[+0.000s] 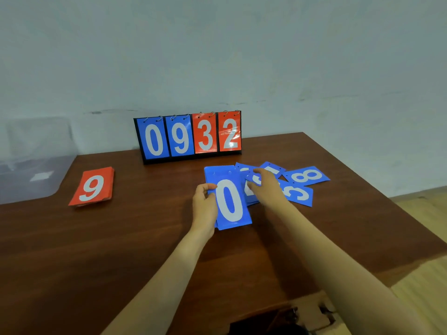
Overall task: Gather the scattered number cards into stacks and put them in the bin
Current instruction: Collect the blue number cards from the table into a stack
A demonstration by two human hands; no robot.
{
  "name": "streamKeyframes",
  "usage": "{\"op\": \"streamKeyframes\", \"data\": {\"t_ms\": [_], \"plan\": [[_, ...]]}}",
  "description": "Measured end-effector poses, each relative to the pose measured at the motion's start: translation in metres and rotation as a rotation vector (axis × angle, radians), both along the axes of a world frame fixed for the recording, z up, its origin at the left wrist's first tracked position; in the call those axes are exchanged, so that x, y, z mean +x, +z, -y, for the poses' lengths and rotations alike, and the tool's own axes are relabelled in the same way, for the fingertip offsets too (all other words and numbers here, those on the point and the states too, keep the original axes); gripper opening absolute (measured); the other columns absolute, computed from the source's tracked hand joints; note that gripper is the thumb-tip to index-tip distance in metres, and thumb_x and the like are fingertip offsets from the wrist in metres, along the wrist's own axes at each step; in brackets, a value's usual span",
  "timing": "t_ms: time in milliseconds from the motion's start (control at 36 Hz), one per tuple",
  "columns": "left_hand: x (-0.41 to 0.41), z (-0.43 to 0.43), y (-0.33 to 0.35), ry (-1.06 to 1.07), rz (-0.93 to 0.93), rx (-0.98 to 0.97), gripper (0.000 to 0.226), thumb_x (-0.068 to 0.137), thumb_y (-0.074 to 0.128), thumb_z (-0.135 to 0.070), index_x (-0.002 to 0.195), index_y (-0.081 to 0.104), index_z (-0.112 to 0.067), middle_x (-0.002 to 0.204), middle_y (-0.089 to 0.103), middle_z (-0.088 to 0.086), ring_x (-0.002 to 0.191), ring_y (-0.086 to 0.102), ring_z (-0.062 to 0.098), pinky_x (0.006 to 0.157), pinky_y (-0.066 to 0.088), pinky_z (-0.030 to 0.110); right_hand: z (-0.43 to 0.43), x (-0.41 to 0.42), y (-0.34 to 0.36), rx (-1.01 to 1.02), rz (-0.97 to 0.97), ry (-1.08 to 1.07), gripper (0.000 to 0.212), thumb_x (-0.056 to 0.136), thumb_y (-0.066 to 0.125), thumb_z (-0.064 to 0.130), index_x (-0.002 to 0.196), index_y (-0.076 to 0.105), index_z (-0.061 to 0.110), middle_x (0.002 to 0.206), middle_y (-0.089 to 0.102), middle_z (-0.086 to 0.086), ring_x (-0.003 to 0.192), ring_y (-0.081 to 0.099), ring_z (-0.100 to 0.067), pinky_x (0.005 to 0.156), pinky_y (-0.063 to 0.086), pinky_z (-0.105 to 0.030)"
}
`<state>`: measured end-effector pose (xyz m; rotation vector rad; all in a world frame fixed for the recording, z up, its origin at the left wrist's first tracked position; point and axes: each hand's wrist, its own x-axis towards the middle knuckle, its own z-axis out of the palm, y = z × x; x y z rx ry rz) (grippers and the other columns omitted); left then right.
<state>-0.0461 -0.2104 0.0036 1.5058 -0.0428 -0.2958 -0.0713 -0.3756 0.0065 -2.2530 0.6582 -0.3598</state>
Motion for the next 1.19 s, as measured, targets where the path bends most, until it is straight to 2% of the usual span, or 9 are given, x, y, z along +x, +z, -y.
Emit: {"op": "streamKeyframes", "data": {"t_ms": [167,278,361,528,694,806,944,1056,1194], "plan": [[0.026,-0.008,-0.01,0.041,-0.016,0.027,0.019,0.1,0.039,-0.01,0.1,0.056,-0.017,0.096,0.06,-0.008,0.079,0.065,0.009,0.058,0.055,0.031,0.043,0.043,-0.008,-0.248,-0.343,0.089,0.066,0.095,0.055,0.03,0.147,0.022,0.006,0.153,0.023,-0.015,0.141,0.02,-0.032,0.113,0.027,-0.041],[0.036,-0.009,-0.013,0.049,-0.022,0.024,0.017,0.101,0.04,-0.011,0.104,0.056,-0.014,0.096,0.059,-0.01,0.079,0.064,0.008,0.051,0.054,0.022,0.047,0.051,-0.011,-0.375,-0.538,0.142,0.04,0.097,0.046,0.02,0.132,0.046,0.001,0.134,0.048,-0.02,0.121,0.047,-0.035,0.098,0.041,-0.039],[0.04,-0.009,-0.013,0.044,-0.03,0.03,0.016,0.1,0.041,-0.012,0.105,0.056,-0.014,0.095,0.059,-0.01,0.078,0.064,0.009,0.05,0.054,0.021,0.047,0.05,-0.021,-0.497,-0.565,0.153,0.033,0.096,0.042,0.009,0.128,0.044,0.0,0.128,0.049,-0.02,0.115,0.05,-0.032,0.093,0.043,-0.036],[0.041,-0.014,-0.012,0.052,-0.091,0.002,0.015,0.1,0.044,-0.016,0.104,0.058,-0.02,0.103,0.062,-0.002,0.085,0.067,0.014,0.059,0.058,0.029,0.051,0.047,-0.017,-0.484,-0.421,0.062,0.034,0.099,0.034,0.011,0.132,0.044,0.005,0.119,0.059,-0.018,0.103,0.059,-0.032,0.075,0.046,-0.036],[0.037,-0.029,-0.004,0.086,-0.122,-0.034,0.015,0.099,0.045,-0.014,0.107,0.057,-0.018,0.097,0.063,-0.002,0.082,0.066,0.014,0.061,0.057,0.029,0.033,0.024,0.022,-0.29,0.119,-0.093,0.029,0.098,0.037,0.009,0.12,0.055,0.003,0.084,0.061,-0.014,0.065,0.049,-0.023,0.054,0.037,-0.031],[0.028,-0.038,0.003,0.094,-0.134,-0.056,0.015,0.098,0.046,-0.012,0.103,0.059,-0.018,0.103,0.064,0.002,0.086,0.067,0.018,0.069,0.057,0.038,-0.016,-0.001,0.049,-0.36,0.284,0.122,0.04,0.096,0.04,0.004,0.133,0.052,0.013,0.108,0.067,-0.009,0.069,0.055,-0.018,0.061,0.036,-0.023],[0.012,-0.054,0.021,0.089,-0.075,-0.045,0.019,0.098,0.044,-0.012,0.093,0.058,-0.024,0.109,0.063,0.006,0.093,0.064,0.025,0.085,0.052,0.049,-0.076,-0.036,0.057,-0.502,0.167,0.395,0.039,0.1,0.039,0.018,0.139,0.045,0.019,0.137,0.053,-0.002,0.12,0.053,-0.018,0.092,0.044,-0.025],[0.001,-0.069,0.035,0.102,-0.053,-0.085,0.01,0.097,0.048,-0.018,0.103,0.056,-0.017,0.108,0.064,0.008,0.093,0.067,0.026,0.076,0.056,0.042,-0.101,-0.055,0.057,-0.648,0.111,0.589,0.037,0.099,0.041,0.017,0.134,0.051,0.019,0.137,0.054,0.001,0.126,0.048,-0.015,0.104,0.039,-0.028],[-0.014,-0.085,0.046,0.072,-0.042,-0.158,0.005,0.092,0.058,-0.019,0.096,0.055,-0.019,0.108,0.062,0.008,0.099,0.064,0.023,0.083,0.056,0.043,-0.121,-0.072,0.059,-0.692,0.15,0.711,0.035,0.097,0.045,0.014,0.13,0.057,0.016,0.134,0.056,0.0,0.125,0.049,-0.013,0.105,0.034,-0.024]]}}
